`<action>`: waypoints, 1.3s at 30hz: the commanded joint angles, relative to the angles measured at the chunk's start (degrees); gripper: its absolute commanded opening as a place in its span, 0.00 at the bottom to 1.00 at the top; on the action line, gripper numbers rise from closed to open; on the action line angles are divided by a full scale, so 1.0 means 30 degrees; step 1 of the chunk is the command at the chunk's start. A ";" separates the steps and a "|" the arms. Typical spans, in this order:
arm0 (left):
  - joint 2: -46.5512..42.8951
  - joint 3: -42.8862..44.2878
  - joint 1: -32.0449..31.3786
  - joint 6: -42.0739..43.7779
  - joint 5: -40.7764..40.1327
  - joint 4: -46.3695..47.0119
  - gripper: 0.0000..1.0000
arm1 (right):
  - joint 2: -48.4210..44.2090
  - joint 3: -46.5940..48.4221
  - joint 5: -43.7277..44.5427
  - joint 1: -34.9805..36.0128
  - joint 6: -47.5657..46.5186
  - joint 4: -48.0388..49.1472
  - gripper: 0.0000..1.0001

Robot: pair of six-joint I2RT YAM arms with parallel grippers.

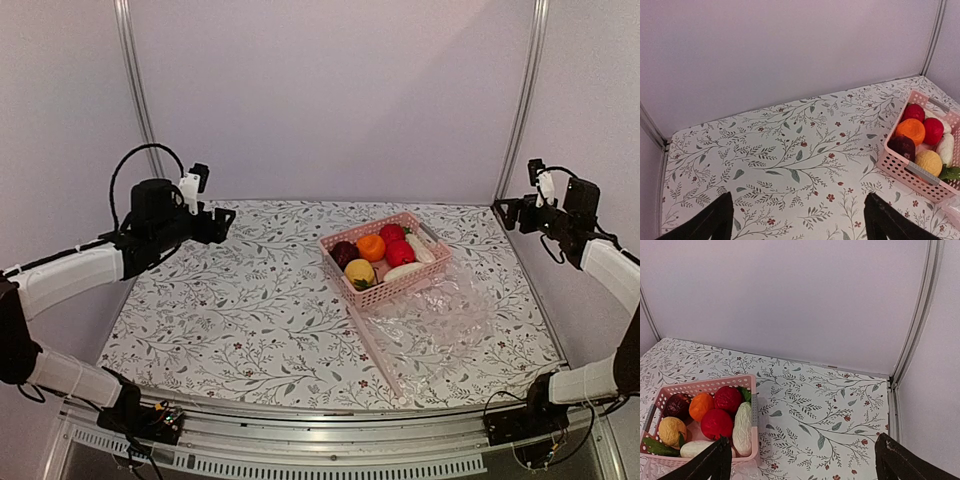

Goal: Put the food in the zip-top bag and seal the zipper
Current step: Adjust the bin at the corner of the board.

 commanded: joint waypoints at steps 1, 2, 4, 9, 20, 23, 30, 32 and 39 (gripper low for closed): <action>0.0936 0.0482 -0.0464 0.0143 0.2126 -0.0577 0.85 | -0.0515 -0.0620 -0.1145 -0.0183 -0.0428 0.0304 0.99; 0.1162 0.0555 -0.0538 0.0123 0.2435 -0.0694 0.82 | -0.0513 -0.0724 -0.1438 -0.0195 -0.0661 0.0228 0.99; 0.1755 0.0884 -0.0722 0.0172 0.3053 -0.1150 0.78 | -0.0597 -0.1018 -0.2398 -0.0218 -0.1559 0.0100 0.99; 0.3504 0.2448 -0.1431 -0.0210 0.4367 -0.2462 0.68 | -0.0742 -0.1205 -0.4315 -0.0251 -0.2745 -0.0413 0.94; 0.8749 0.8550 -0.3827 -0.0934 0.4656 -0.6301 0.57 | -0.1114 -0.0994 -0.8084 -0.0156 -0.4340 -0.2067 0.69; 1.0501 1.0565 -0.4393 -0.1121 0.4096 -0.7072 0.57 | -0.1076 -0.0985 -0.8180 -0.0089 -0.4583 -0.2263 0.66; 1.4708 1.5461 -0.4557 -0.0888 0.3541 -0.7771 0.62 | -0.1046 -0.1073 -0.9039 -0.0074 -0.4761 -0.2406 0.63; 1.6089 1.7036 -0.4555 -0.0605 0.3691 -0.8167 0.62 | -0.0919 -0.1020 -0.9151 -0.0039 -0.4800 -0.2526 0.63; 2.0442 2.2574 -0.4557 -0.0317 0.4190 -1.0231 0.59 | -0.0872 -0.0893 -0.9227 0.0011 -0.4997 -0.2832 0.62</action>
